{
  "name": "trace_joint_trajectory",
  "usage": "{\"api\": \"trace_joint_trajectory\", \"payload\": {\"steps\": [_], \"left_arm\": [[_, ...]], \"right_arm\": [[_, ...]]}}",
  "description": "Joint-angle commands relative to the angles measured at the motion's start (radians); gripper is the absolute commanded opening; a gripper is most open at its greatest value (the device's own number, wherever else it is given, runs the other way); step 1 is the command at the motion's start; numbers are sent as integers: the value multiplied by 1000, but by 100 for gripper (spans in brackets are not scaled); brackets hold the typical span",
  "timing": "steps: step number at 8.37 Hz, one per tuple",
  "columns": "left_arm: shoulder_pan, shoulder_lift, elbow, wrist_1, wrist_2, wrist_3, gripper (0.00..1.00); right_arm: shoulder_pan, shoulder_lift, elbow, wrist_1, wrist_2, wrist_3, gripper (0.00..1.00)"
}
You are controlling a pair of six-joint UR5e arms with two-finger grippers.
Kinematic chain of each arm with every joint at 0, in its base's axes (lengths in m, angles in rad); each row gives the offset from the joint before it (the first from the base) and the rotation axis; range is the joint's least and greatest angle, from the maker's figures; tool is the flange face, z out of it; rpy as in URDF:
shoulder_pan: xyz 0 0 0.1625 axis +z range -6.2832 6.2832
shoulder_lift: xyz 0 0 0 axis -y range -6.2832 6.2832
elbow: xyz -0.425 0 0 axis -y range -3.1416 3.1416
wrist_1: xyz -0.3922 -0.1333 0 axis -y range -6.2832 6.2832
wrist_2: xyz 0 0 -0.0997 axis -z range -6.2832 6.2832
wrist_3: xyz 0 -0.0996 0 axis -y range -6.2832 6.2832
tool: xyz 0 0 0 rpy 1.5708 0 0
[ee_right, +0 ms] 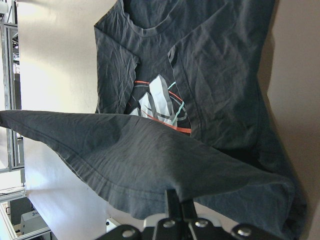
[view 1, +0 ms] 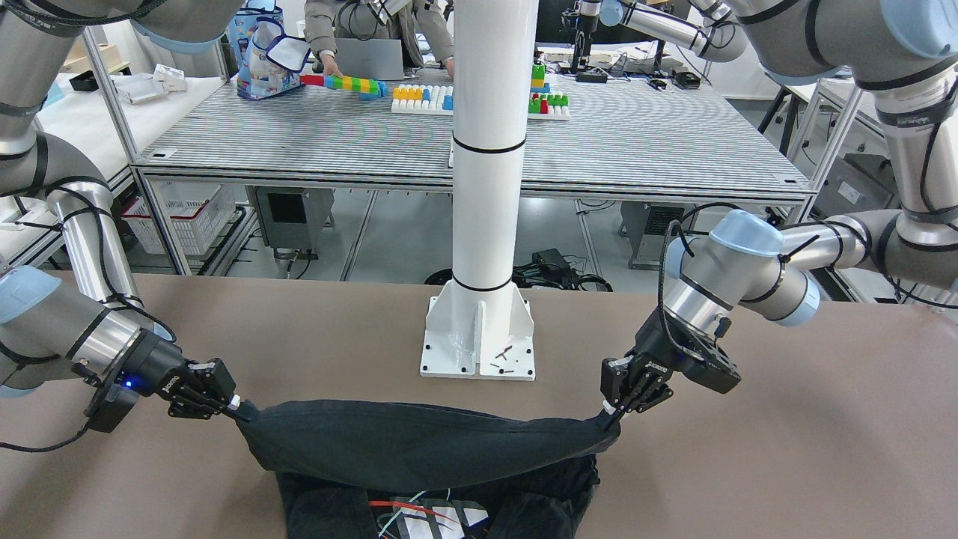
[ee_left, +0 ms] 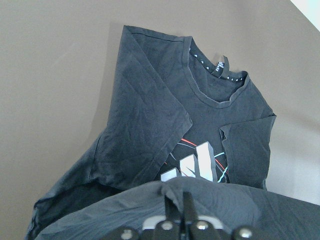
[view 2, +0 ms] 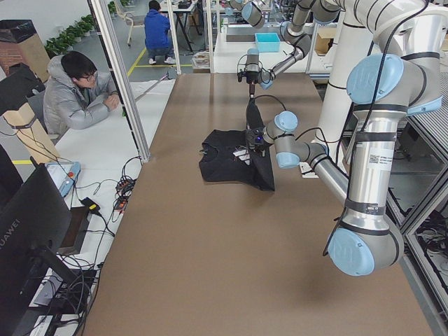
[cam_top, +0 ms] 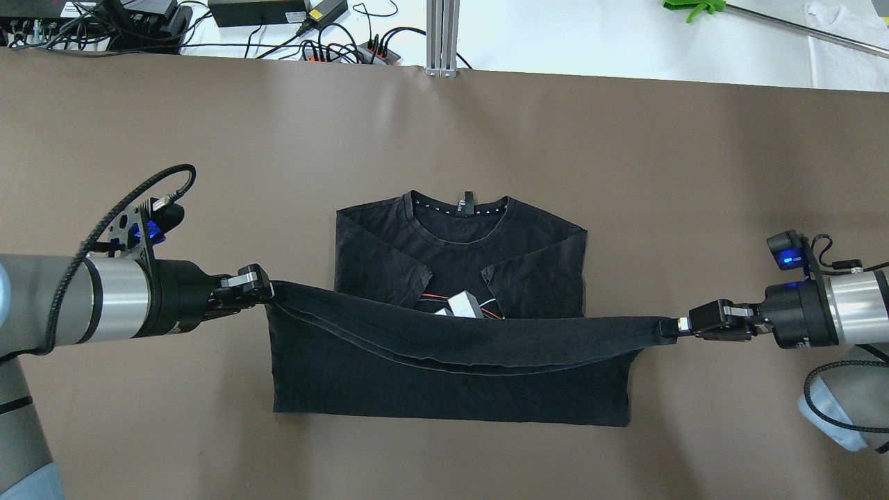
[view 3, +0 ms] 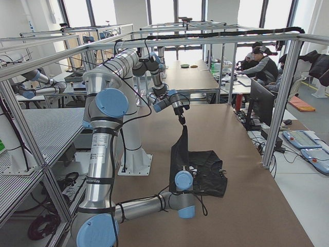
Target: Fold clothes
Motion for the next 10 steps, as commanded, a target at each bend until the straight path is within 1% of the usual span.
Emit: {"api": "trace_joint_trajectory", "payload": {"steps": [1, 3, 4, 5, 7, 9, 10], "left_arm": [[-23, -61, 106, -1, 2, 3, 0], [-63, -95, 183, -1, 2, 8, 0], [-80, -99, 203, -1, 2, 15, 0], [-87, -102, 221, -3, 2, 15, 0], [-112, -109, 258, -15, 3, 17, 0], [-124, -166, 335, -15, 3, 17, 0], [-126, -191, 370, -15, 3, 17, 0]], "right_arm": [[19, 65, -19, -73, -21, -4, 0], [17, 102, -27, -157, -102, -8, 0], [20, 104, -56, -159, -128, -30, 0], [22, 104, -82, -159, -131, -62, 0], [64, 107, -131, -160, -130, -88, 0], [82, 112, -165, -164, -132, -106, 0], [83, 137, -165, -198, -132, -107, 0]]}}
